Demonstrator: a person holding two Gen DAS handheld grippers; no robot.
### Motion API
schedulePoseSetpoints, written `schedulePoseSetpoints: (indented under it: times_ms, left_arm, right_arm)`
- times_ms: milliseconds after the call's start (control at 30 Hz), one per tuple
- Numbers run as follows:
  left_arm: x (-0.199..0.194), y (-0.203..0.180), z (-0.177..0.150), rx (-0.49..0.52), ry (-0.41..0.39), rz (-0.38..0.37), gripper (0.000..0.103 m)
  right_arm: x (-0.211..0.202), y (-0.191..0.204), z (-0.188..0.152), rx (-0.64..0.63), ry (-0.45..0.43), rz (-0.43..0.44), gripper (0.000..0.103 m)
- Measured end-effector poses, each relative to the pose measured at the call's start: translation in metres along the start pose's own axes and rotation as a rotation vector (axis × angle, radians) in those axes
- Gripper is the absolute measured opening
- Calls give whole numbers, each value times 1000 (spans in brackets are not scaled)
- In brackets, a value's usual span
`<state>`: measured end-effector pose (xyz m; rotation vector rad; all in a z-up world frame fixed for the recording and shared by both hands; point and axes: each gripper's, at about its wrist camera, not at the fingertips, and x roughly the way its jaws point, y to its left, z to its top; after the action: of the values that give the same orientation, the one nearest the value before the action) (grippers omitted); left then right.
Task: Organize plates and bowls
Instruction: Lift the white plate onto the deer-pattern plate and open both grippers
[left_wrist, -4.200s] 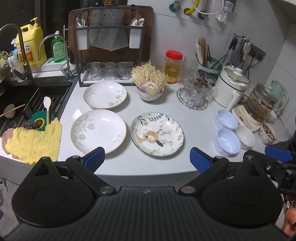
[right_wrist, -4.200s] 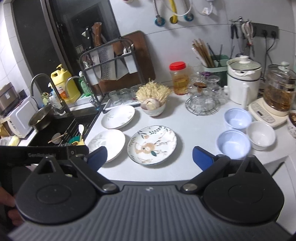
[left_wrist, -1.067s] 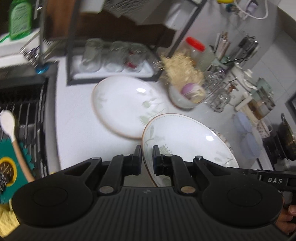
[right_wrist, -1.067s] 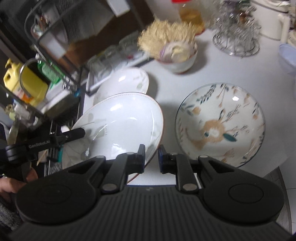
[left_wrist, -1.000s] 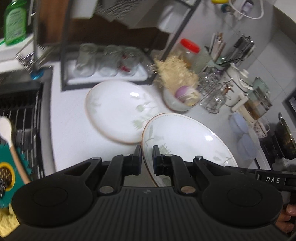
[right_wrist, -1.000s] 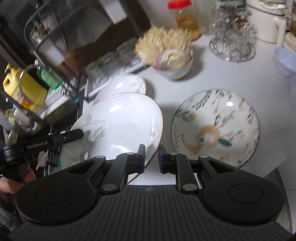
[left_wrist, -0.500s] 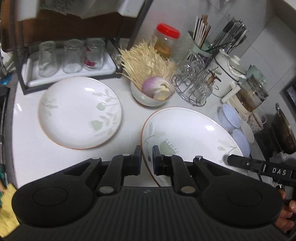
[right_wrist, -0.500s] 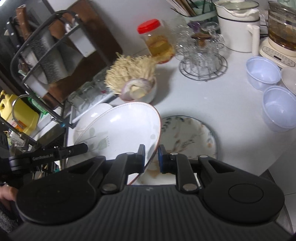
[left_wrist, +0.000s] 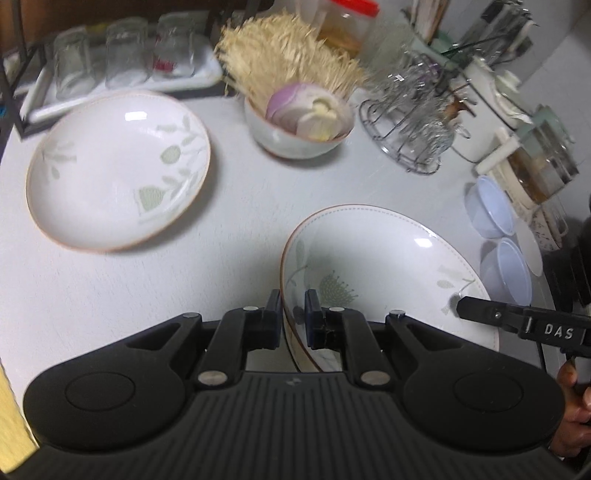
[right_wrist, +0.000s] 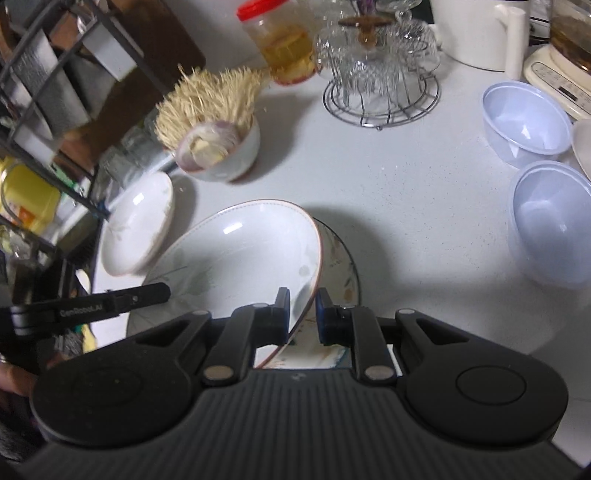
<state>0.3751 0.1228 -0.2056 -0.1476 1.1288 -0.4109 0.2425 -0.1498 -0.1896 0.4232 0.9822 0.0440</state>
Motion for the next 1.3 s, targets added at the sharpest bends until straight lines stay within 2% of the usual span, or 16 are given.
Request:
schedulePoseSetpoints:
  times_ms: [200, 400, 567, 800, 900, 933, 1000, 1100, 1200, 1300]
  left_arm:
    - [7, -13, -5, 3, 13, 63, 14]
    - [14, -19, -12, -6, 18, 121, 14]
    - [19, -17, -18, -42, 27, 139, 14]
    - [13, -12, -24, -115, 8, 126, 15]
    - [4, -8, -26, -153, 4, 96, 25]
    - [1, -8, -28, -156, -4, 90, 32]
    - [-5, -11, -30, -138, -14, 95, 36]
    - [-16, -12, -32, -124, -27, 71, 36]
    - [-33, -15, -32, -91, -54, 68, 36]
    - [-56, -17, -29, -61, -88, 58, 36]
  right_arm:
    - [10, -2, 1, -114, 30, -23, 18]
    - [21, -8, -1, -159, 45, -18, 18]
    - [27, -10, -1, -187, 39, -10, 17]
    - [30, -12, -2, -161, 38, -2, 18]
    - [26, -6, -3, -181, 5, -34, 19]
    - [23, -1, -7, -219, -23, -66, 20]
    - [23, 5, -10, -259, -40, -124, 20]
    - [20, -2, -10, -191, -50, -143, 19]
    - [9, 2, -8, -177, -98, -192, 19]
    - [-6, 11, -4, -159, -134, -174, 19]
